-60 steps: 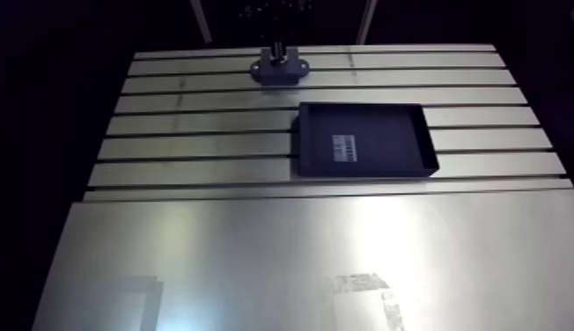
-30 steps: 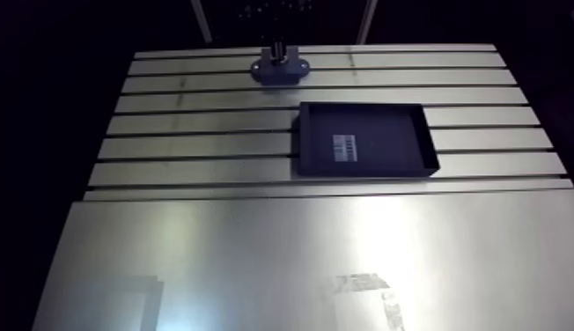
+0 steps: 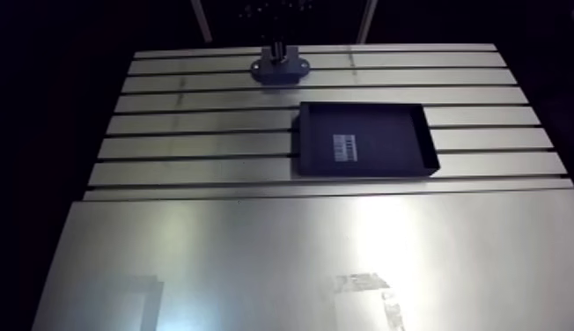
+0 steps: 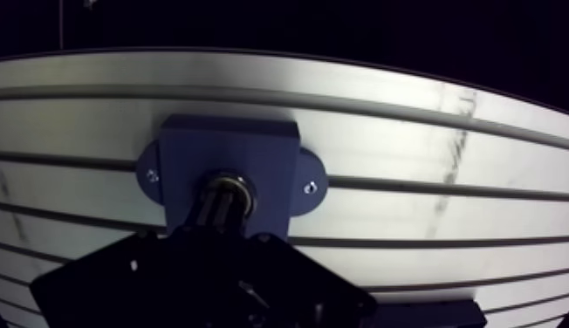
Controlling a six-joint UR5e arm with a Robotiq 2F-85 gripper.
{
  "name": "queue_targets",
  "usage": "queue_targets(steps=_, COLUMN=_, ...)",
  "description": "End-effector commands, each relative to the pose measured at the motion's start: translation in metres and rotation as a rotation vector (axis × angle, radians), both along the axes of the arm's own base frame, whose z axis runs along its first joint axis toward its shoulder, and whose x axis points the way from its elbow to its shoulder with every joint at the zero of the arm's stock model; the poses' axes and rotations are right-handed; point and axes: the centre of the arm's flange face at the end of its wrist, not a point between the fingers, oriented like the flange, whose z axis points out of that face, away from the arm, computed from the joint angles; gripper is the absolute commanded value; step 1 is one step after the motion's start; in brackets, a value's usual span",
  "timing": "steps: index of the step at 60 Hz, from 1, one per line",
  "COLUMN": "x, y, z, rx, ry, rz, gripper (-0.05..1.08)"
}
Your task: Pick up the bearing and press it into the housing until flush.
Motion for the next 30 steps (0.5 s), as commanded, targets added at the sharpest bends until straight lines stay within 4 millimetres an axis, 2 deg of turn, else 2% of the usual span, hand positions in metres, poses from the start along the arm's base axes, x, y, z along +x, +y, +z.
queue_targets(steps=1, x=0.0003, y=0.0000, z=-0.0016, rx=0.000, ry=-0.003, rz=0.000, gripper=1.08)
queue_targets(steps=30, x=-0.0002, y=0.0000, z=-0.0032, rx=0.000, ry=-0.005, rz=0.000, gripper=1.08)
